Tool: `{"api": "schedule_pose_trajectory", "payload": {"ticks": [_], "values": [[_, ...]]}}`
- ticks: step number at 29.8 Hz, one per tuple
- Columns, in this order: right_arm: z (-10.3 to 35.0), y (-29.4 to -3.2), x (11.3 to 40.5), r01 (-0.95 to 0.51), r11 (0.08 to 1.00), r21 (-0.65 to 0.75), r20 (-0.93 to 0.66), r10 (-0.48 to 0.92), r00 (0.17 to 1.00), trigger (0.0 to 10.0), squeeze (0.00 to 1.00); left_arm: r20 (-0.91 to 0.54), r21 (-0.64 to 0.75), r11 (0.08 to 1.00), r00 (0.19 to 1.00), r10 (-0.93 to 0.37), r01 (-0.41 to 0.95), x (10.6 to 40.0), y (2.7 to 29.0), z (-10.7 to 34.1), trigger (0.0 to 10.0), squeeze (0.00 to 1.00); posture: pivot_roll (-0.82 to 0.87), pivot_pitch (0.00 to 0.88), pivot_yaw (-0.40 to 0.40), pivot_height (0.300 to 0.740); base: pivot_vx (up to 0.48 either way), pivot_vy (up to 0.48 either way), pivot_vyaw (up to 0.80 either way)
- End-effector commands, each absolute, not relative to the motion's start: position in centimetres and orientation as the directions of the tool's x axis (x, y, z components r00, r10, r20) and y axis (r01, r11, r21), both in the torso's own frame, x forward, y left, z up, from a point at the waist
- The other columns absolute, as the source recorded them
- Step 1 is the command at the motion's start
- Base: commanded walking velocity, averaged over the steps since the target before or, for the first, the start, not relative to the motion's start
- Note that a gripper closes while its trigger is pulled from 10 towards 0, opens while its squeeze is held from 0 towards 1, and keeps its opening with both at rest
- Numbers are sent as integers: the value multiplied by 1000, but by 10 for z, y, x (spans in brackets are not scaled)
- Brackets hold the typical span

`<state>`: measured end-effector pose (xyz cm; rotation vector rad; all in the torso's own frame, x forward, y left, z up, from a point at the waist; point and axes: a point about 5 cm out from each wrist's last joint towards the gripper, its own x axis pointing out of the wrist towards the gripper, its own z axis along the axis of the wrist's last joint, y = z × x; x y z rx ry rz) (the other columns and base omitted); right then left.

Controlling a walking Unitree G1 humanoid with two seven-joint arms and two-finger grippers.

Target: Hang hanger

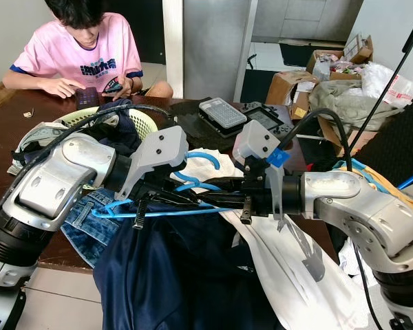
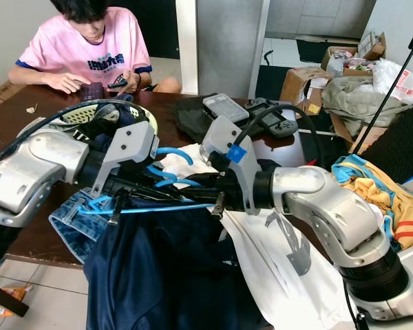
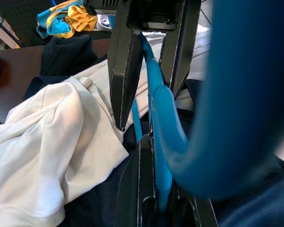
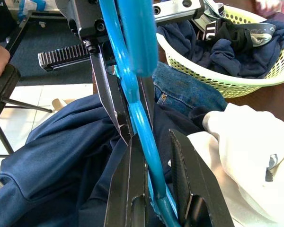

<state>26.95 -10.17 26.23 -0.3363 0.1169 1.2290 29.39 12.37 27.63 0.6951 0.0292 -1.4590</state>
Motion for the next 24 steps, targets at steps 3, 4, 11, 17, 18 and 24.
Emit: {"api": "schedule_pose_trajectory", "payload": {"ticks": [3, 4, 11, 17, 18, 24], "values": [[260, -95, 264, -950, 254, -181, -262, 919, 296, 0, 0, -333, 429, -43, 114, -936, 902, 289, 112, 285, 10000, 1000, 23, 76, 8, 740, 0, 0, 0], [260, -95, 264, -949, 256, -181, -261, 918, 297, 0, 0, -326, 428, -35, 118, -938, 903, 290, 112, 286, 10000, 1000, 23, 76, 8, 740, 0, 0, 0], [266, -107, 273, -916, 356, -182, -210, 896, 390, 0, 0, -174, 426, 37, 122, -977, 904, 284, 127, 310, 10000, 1000, 25, 76, 3, 740, 0, 0, 0], [273, -125, 280, -879, 436, -192, -173, 867, 468, 0, 0, 21, 419, 40, 34, -999, 907, 261, 155, 345, 10000, 1000, 30, 73, -1, 740, 0, 0, 0], [274, -128, 281, -873, 447, -194, -169, 862, 479, 0, 0, 34, 423, 78, 71, -997, 903, 262, 162, 347, 10000, 1000, 32, 72, -3, 740, 0, 0, 0], [285, -157, 298, -761, 617, -201, -88, 763, 641, 0, 0, 161, 449, 409, 378, -912, 794, 282, 197, 360, 10000, 1000, 39, 68, -3, 740, 0, 0, 0]]}}
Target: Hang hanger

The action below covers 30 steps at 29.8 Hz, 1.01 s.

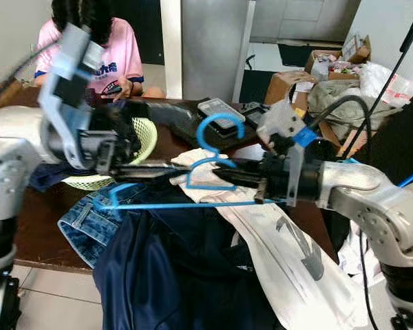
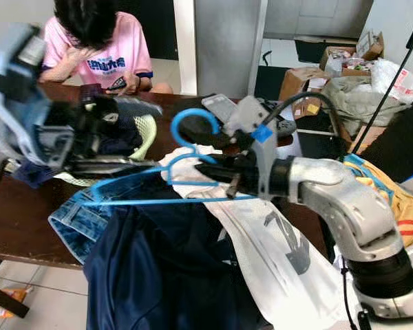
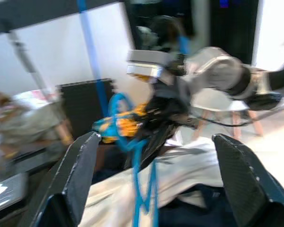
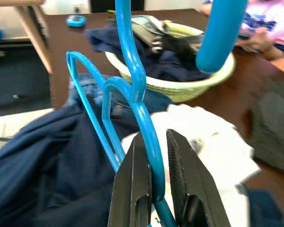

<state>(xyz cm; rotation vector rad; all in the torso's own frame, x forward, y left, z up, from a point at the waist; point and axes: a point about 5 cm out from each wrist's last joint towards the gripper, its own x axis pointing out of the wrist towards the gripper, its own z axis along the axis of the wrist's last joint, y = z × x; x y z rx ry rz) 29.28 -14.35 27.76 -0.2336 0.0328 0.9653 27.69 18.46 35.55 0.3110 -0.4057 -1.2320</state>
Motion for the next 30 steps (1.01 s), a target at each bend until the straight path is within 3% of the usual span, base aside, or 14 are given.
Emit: {"api": "schedule_pose_trajectory", "payload": {"ticks": [1, 2, 3, 4, 5, 7, 8, 11, 16, 21, 30], "values": [[289, -165, 304, -717, 670, -193, -56, 722, 690, 0, 0, 202, 442, 495, 454, -868, 748, 289, 204, 362, 10000, 1000, 39, 68, -3, 740, 0, 0, 0], [293, -173, 309, -668, 722, -179, -24, 676, 737, 0, 0, 235, 422, 569, 521, -821, 706, 295, 209, 363, 10000, 1000, 40, 68, -4, 740, 0, 0, 0], [293, -173, 309, -668, 722, -179, -24, 676, 737, 0, 0, 235, 422, 569, 521, -821, 706, 295, 209, 363, 10000, 1000, 40, 68, -4, 740, 0, 0, 0], [298, -182, 315, -604, 780, -164, 18, 615, 789, 0, 0, 278, 377, 648, 586, -761, 662, 302, 216, 362, 10000, 1000, 41, 68, -3, 740, 0, 0, 0], [304, -192, 320, -522, 843, -127, 76, 534, 842, 824, 0, 323, 327, 732, 657, -681, 597, 309, 222, 357, 10000, 0, 39, 69, -2, 740, 0, 0, 0], [304, -192, 320, -522, 843, -127, 76, 534, 842, 824, 0, 323, 327, 732, 657, -681, 597, 309, 222, 357, 10000, 0, 39, 69, -2, 740, 0, 0, 0], [309, -205, 325, -430, 900, -74, 136, 437, 889, 10000, 0, 357, 270, 807, 723, -591, 526, 314, 227, 346, 10000, 0, 34, 72, -6, 740, 0, 0, 0], [305, -229, 331, -234, 970, 70, 202, 217, 955, 10000, 0, 375, 142, 922, 842, -387, 360, 320, 227, 309, 10000, 0, 41, 73, -11, 740, 0, 0, 0], [281, -219, 332, -192, 972, 136, 163, 169, 972, 10000, 0, 280, 202, 964, 933, -227, 174, 326, 214, 268, 10000, 0, 45, 71, -13, 740, 0, 142, 0], [275, -207, 334, -194, 968, 156, 159, 170, 973, 10000, 0, 269, 180, 965, 935, -233, 188, 328, 192, 255, 10000, 0, 42, 71, -8, 740, 0, 433, 0], [275, -200, 338, -164, 972, 170, 173, 135, 976, 10000, 0, 334, 147, 979, 925, -181, 139, 332, 188, 266, 10000, 0, 45, 68, -8, 740, 0, 434, -138]]}}
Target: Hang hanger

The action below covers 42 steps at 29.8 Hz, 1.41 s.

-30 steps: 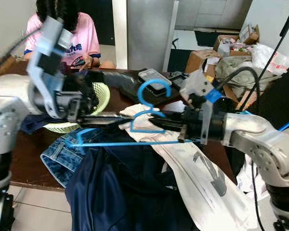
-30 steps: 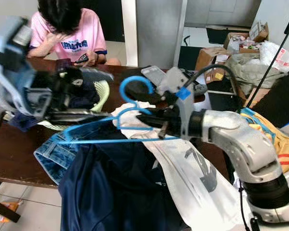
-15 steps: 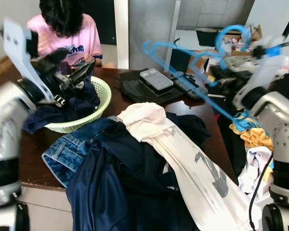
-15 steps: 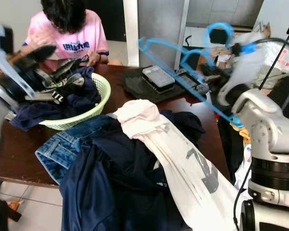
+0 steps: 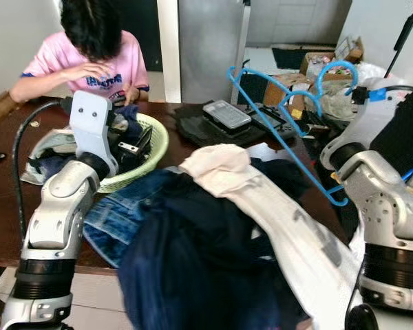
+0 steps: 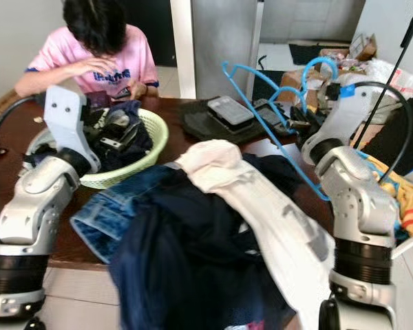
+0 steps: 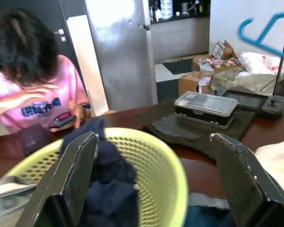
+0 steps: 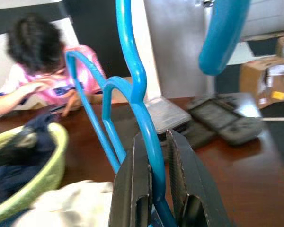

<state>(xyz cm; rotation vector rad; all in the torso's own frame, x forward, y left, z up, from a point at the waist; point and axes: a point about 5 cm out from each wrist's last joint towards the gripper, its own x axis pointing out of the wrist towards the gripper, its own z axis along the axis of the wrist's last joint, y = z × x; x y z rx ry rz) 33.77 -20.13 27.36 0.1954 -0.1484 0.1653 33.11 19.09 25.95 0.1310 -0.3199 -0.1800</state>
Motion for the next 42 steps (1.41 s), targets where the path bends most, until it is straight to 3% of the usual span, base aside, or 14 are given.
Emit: {"api": "schedule_pose_trajectory", "payload": {"ticks": [1, 10, 17, 28, 42], "values": [[275, -200, 338, -164, 972, 170, 173, 135, 976, 10000, 0, 334, 147, 979, 925, -181, 139, 332, 188, 266, 10000, 0, 45, 68, -8, 740, 0, 428, -800], [276, -197, 338, -148, 974, 170, 180, 117, 977, 10000, 0, 369, 137, 982, 914, -171, 128, 333, 177, 270, 10000, 0, 38, 67, -11, 740, -53, 418, -785], [277, -193, 337, -158, 973, 168, 187, 126, 974, 10000, 0, 386, 132, 983, 907, -168, 126, 330, 177, 272, 10000, 0, 39, 67, -11, 740, 0, 0, 0], [280, -181, 334, -228, 960, 163, 220, 190, 957, 10000, 0, 419, 147, 985, 896, -148, 94, 327, 183, 279, 10000, 0, 41, 69, -13, 740, 400, 0, 0], [295, -167, 338, -306, 940, 150, 274, 258, 927, 10000, 0, 424, 148, 982, 890, -167, 114, 325, 170, 281, 10000, 0, 50, 66, -18, 740, 261, 0, 0]]}}
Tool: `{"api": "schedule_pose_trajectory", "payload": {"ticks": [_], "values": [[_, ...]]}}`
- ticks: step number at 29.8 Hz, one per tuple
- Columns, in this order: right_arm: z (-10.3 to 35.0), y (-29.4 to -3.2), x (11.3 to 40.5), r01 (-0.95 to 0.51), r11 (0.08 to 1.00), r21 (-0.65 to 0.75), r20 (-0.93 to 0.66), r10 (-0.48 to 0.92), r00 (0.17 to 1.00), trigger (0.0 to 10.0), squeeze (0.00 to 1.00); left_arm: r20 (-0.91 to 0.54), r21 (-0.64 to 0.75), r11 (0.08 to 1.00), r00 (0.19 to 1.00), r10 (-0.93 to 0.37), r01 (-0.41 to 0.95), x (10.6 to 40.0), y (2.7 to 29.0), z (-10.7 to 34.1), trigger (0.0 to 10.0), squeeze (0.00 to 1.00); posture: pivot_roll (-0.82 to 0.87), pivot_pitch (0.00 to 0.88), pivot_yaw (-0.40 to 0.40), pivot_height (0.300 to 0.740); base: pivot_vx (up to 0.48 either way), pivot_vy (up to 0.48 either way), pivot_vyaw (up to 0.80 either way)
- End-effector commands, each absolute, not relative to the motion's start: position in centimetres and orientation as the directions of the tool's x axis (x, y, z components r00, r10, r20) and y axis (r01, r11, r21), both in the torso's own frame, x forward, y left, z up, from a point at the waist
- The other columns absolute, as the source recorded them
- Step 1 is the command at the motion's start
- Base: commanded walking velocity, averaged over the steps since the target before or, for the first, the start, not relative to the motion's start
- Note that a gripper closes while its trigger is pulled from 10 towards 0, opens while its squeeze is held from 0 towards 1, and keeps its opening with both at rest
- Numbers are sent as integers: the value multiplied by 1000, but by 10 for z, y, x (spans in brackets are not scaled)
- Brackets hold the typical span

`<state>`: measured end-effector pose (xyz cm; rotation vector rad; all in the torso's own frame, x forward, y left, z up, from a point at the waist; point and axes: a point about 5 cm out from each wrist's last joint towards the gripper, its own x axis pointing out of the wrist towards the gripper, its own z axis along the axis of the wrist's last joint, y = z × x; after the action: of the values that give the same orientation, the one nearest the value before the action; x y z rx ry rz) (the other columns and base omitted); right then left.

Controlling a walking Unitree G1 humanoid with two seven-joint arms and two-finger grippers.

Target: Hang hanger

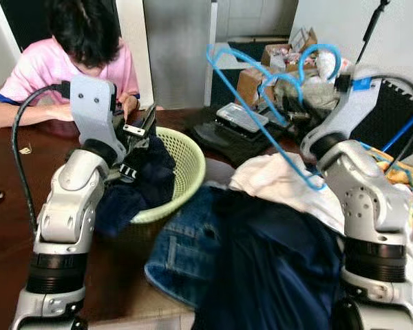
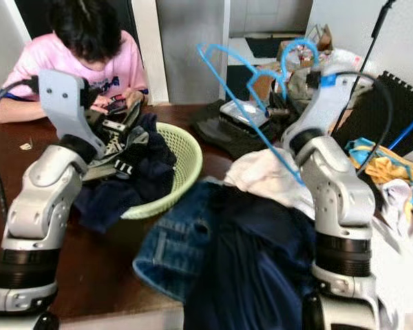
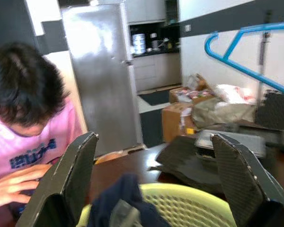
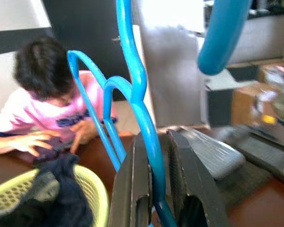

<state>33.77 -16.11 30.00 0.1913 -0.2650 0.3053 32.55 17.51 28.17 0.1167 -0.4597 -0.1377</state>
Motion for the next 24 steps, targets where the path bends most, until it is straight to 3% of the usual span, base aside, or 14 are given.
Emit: {"api": "schedule_pose_trajectory", "payload": {"ticks": [1, 9, 11, 14, 15, 18, 20, 24], "values": [[295, -166, 338, -309, 939, 149, 272, 262, 926, 10000, 0, 418, 160, 982, 895, -158, 99, 325, 169, 280, 10000, 0, 50, 66, -18, 740, 0, 0, 0], [295, -164, 337, -322, 936, 141, 268, 277, 923, 10000, 0, 325, 256, 967, 943, -64, -22, 321, 184, 263, 10000, 0, 51, 65, -10, 740, 0, 0, 0], [295, -166, 337, -320, 938, 134, 264, 277, 924, 10000, 0, 248, 287, 950, 968, 52, -124, 319, 205, 246, 10000, 0, 53, 68, -9, 740, 0, 0, 0], [295, -167, 337, -316, 940, 128, 261, 275, 925, 10000, 0, 201, 338, 922, 971, 126, -190, 317, 221, 236, 10000, 0, 53, 68, -9, 740, 0, 0, 0], [295, -167, 336, -313, 942, 125, 261, 273, 926, 10000, 0, 172, 355, 899, 963, 207, -257, 317, 242, 230, 10000, 0, 54, 75, -10, 740, 0, 0, 0], [295, -168, 337, -311, 942, 124, 261, 272, 926, 10000, 0, 155, 361, 883, 953, 261, -301, 316, 256, 227, 10000, 0, 54, 75, -10, 740, 0, 0, 0], [294, -168, 336, -311, 943, 121, 259, 273, 926, 10000, 0, 103, 335, 867, 929, 357, -370, 314, 288, 218, 10000, 0, 61, 81, -16, 740, 0, 0, 0], [294, -167, 337, -315, 941, 122, 258, 277, 926, 10000, 0, 56, 220, 910, 936, 349, -352, 319, 299, 209, 10000, 0, 64, 83, -23, 740, 0, 0, 0]]}}
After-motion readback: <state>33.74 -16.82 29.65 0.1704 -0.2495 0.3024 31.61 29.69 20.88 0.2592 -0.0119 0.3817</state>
